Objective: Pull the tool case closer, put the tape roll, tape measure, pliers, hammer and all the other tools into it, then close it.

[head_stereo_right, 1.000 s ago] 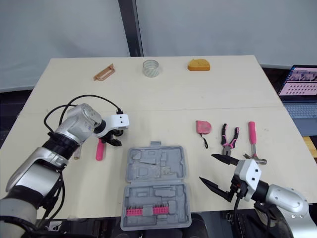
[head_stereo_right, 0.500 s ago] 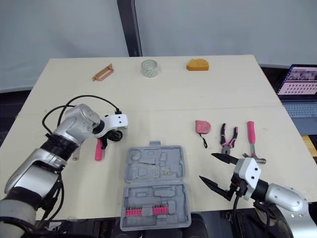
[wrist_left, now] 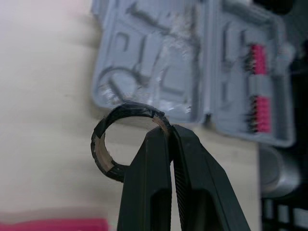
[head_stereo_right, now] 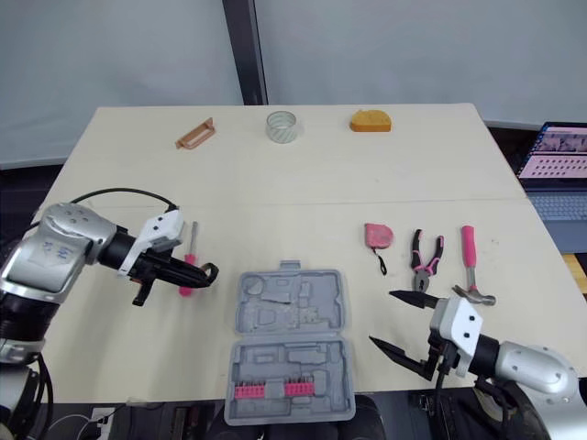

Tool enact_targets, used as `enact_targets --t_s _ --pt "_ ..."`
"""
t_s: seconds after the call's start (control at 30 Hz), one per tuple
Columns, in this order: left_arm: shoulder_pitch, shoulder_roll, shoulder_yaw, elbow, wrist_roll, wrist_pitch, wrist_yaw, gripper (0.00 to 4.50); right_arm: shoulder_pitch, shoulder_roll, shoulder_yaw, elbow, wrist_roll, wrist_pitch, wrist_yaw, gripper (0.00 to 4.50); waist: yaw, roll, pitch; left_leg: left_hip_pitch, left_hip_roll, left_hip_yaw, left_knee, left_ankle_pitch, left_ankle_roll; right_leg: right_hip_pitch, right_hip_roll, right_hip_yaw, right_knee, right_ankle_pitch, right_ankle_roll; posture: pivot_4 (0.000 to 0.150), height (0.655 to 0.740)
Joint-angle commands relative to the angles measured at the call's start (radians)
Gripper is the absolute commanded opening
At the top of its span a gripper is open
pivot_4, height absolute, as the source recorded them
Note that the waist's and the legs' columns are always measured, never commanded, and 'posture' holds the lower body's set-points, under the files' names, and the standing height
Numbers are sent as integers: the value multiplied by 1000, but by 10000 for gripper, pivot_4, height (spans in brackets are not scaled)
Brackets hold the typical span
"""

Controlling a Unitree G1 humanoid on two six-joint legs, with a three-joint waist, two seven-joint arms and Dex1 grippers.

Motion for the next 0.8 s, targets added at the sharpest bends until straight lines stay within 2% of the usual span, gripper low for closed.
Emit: enact_targets --t_s 0.03,0.43,0.8 --pt "-23 -3 17 -21 -56 -10 -16 590 19 -20 -10 -53 -6 -11 20 45000 -2 0 0 0 0 0 0 0 0 0 0 0 0 0 0 1500 7349" --pt "-107 -83 -155 57 42 -126 33 590 37 -11 38 -126 -40 15 -18 45000 -5 0 0 0 0 1 0 0 0 0 0 0 0 0 0 1500 7349" --pt "-128 -138 -229 104 127 -195 71 590 4 17 58 -137 -21 38 -37 45000 -6 0 0 0 0 1 0 0 0 -1 0 0 0 0 0 1500 7349"
